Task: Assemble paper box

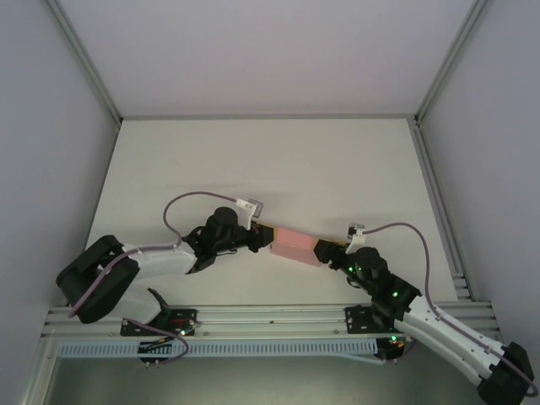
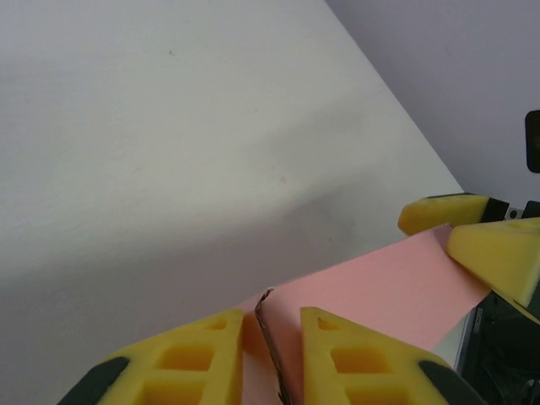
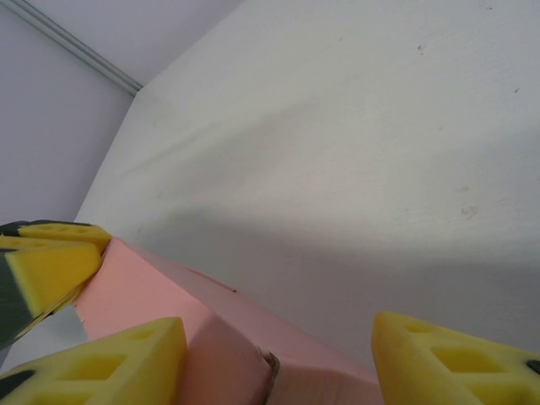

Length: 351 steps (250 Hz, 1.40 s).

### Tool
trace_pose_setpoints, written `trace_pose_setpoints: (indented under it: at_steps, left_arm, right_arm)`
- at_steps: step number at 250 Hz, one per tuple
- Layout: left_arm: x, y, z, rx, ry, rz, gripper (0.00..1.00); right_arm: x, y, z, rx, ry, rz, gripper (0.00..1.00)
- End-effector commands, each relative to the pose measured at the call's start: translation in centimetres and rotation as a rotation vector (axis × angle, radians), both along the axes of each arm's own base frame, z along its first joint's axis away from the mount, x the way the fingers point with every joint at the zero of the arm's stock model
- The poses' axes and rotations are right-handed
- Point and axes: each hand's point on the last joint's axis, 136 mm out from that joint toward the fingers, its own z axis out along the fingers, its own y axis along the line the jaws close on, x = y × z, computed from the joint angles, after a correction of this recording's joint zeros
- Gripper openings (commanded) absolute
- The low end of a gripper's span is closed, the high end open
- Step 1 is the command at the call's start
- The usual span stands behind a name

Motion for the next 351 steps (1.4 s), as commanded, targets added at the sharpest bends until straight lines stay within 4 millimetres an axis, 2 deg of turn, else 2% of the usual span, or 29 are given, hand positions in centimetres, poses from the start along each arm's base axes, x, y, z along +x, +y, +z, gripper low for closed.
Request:
trace_pose_setpoints:
  at_steps: [1,20,31,72,105,150,175,187,210,221,264,274,296,311,327,339,351]
  left_arm:
    - [-3.1,3.1,-8.7,0.250,0.149,-0.060,0.09]
    - [-3.2,3.1,-9.1,0.266,0.127,-0.080,0.00]
    - [-3.3,3.4,-9.6,0.284,0.118,-0.081,0.00]
    - [-3.3,3.8,-10.7,0.330,0.107,-0.081,0.00]
    - [-3.4,3.5,-11.0,0.338,0.113,-0.086,0.00]
    - [-3.4,3.0,-11.0,0.347,0.117,-0.099,0.00]
    - [-3.3,2.6,-10.8,0.348,0.120,-0.110,0.00]
    - [-3.2,2.3,-10.5,0.345,0.117,-0.116,0.00]
    - [-2.7,1.7,-9.5,0.327,0.102,-0.113,0.00]
    - [-2.3,1.4,-8.6,0.317,0.087,-0.103,0.12]
    - [0.5,0.2,-4.7,0.331,-0.005,-0.052,0.20]
    - [1.0,-0.3,-3.6,0.322,-0.028,-0.052,0.29]
    - [2.0,-1.1,-1.3,0.295,-0.062,-0.040,0.31]
    - [2.7,-1.4,0.1,0.283,-0.075,-0.020,0.48]
    - [3.3,-1.5,1.5,0.281,-0.095,-0.001,0.55]
    - [3.7,-1.3,2.4,0.292,-0.118,0.015,0.72]
    - [4.4,-0.9,3.5,0.295,-0.137,0.043,0.84]
  right_arm:
    - [-1.6,-1.9,-6.5,-0.168,0.122,0.009,0.55]
    - [-1.6,-2.1,-6.8,-0.170,0.132,-0.005,0.50]
    - [-1.6,-2.1,-6.9,-0.173,0.132,-0.007,0.48]
    - [-1.4,-2.4,-7.4,-0.196,0.142,-0.024,0.29]
    - [-1.2,-2.7,-7.9,-0.229,0.149,-0.042,0.17]
    - [-1.1,-2.7,-8.2,-0.263,0.135,-0.038,0.07]
    - [-1.0,-2.8,-8.0,-0.268,0.123,-0.047,0.05]
    - [-1.1,-2.9,-8.1,-0.275,0.123,-0.045,0.09]
    - [-0.8,-2.4,-6.7,-0.232,0.082,-0.039,0.18]
    - [-0.7,-2.5,-5.9,-0.230,0.075,-0.046,0.25]
    - [-0.5,-2.6,-1.6,-0.219,0.027,-0.048,0.43]
    - [-0.5,-2.5,-0.9,-0.214,0.020,-0.043,0.50]
    - [-0.3,-2.3,0.3,-0.209,0.016,-0.044,0.51]
    - [-0.1,-2.2,0.9,-0.227,0.017,-0.042,0.60]
    - [0.1,-2.3,1.6,-0.265,0.026,-0.045,0.65]
    - [0.4,-2.5,2.3,-0.296,0.034,-0.054,0.74]
    - [0.6,-2.7,3.1,-0.327,0.034,-0.061,0.84]
